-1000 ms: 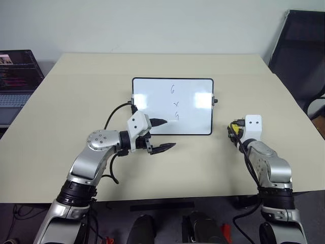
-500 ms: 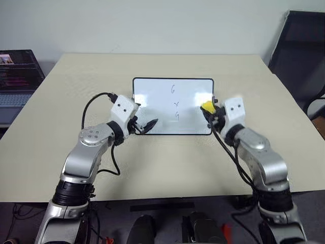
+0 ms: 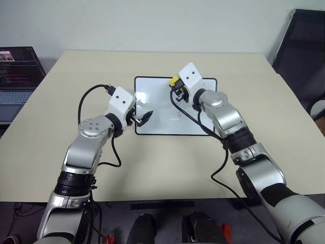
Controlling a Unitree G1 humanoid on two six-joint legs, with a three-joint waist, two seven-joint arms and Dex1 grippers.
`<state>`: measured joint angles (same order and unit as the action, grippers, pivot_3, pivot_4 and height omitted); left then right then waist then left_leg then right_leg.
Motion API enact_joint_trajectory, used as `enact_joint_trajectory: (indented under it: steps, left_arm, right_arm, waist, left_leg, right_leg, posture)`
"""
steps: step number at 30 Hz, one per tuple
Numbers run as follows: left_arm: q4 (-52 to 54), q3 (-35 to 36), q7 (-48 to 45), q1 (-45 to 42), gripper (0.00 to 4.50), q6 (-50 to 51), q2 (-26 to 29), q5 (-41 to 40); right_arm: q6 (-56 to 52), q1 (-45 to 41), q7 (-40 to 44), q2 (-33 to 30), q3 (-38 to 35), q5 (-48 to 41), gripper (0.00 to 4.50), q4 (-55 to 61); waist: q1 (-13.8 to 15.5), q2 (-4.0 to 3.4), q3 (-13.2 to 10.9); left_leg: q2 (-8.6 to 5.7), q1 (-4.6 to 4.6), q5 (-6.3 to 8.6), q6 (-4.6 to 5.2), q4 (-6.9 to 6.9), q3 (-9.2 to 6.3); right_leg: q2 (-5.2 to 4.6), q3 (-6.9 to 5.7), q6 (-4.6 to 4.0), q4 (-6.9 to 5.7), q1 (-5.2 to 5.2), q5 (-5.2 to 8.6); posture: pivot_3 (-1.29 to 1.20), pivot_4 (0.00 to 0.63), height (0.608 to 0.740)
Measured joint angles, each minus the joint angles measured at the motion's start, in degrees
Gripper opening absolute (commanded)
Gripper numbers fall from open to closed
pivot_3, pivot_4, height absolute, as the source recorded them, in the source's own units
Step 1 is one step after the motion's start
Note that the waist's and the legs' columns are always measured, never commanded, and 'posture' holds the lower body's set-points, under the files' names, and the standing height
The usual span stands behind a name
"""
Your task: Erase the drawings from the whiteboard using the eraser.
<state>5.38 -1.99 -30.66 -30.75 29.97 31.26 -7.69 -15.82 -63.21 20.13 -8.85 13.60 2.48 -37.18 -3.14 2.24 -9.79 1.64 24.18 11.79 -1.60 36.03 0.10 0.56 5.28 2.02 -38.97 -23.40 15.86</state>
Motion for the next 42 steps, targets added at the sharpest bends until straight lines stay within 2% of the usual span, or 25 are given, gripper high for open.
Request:
enact_joint_trajectory:
  steps: [5, 15, 22, 33, 38, 42]
  left_arm:
    - [0.01, -0.02, -0.06, -0.80, 4.50, 0.01, -0.05, 0.04]
    - [0.13, -0.11, -0.51, -0.78, 4.50, -0.03, -0.10, 0.03]
    - [1.14, -0.42, -0.80, -0.38, 4.50, 0.01, -0.38, 0.03]
    - [2.06, -0.46, -0.79, 0.35, 4.50, 0.82, -1.25, 0.04]
    - [1.96, -0.46, -0.97, 0.73, 4.50, 0.07, -1.25, 0.07]
    - [1.51, -0.41, -1.21, 1.81, 4.50, -0.85, -1.27, 0.06]
  right_arm:
    - [6.69, -2.03, -1.51, 0.23, 0.00, 3.18, 1.13, -8.94]
    - [8.08, -0.89, 5.50, -0.73, 3.53, 8.03, 1.13, -7.99]
    - [10.83, -1.68, -0.63, -1.01, 2.92, 9.96, 1.13, -10.40]
    - [9.64, 0.63, 5.66, -1.73, 4.84, 12.23, 1.13, -6.23]
    - [9.90, 0.92, 3.89, -1.73, 4.83, 12.54, 1.13, -5.90]
    - [7.82, 2.58, 3.31, -2.29, 1.40, 10.87, 1.13, -2.37]
  waist:
    - [-0.14, 0.00, 0.00]
    - [-0.30, -0.01, 0.00]
    - [-0.17, 0.00, 0.00]
    - [-0.30, 0.00, 0.01]
    - [-0.26, 0.00, 0.01]
    - [-0.17, -0.01, 0.00]
  left_leg:
    - [-0.01, -0.01, 0.00, 0.00, 0.00, 0.02]
    - [0.00, -0.21, 0.00, 0.00, 0.02, 0.00]
    - [-0.01, -0.20, -0.01, 0.00, 0.03, 0.00]
    - [0.00, -0.26, -0.01, 0.00, 0.04, 0.01]
    - [0.00, -0.26, -0.01, 0.00, 0.05, 0.01]
    - [0.00, -0.21, -0.01, -0.01, 0.03, -0.01]
  right_leg:
    - [0.00, 0.04, 0.00, -0.01, 0.00, 0.00]
    - [0.03, 0.04, 0.00, -0.12, 0.13, -0.01]
    - [0.02, 0.04, 0.00, -0.12, 0.14, -0.01]
    - [0.04, 0.06, 0.00, -0.14, 0.17, -0.01]
    - [0.03, 0.06, 0.00, -0.14, 0.18, -0.01]
    - [0.02, 0.04, 0.00, -0.10, 0.16, -0.01]
  posture:
    - [0.00, 0.150, 0.740]
    - [0.00, 0.150, 0.740]
    - [0.00, 0.150, 0.740]
    - [0.00, 0.150, 0.740]
    - [0.00, 0.150, 0.740]
    - [0.00, 0.150, 0.740]
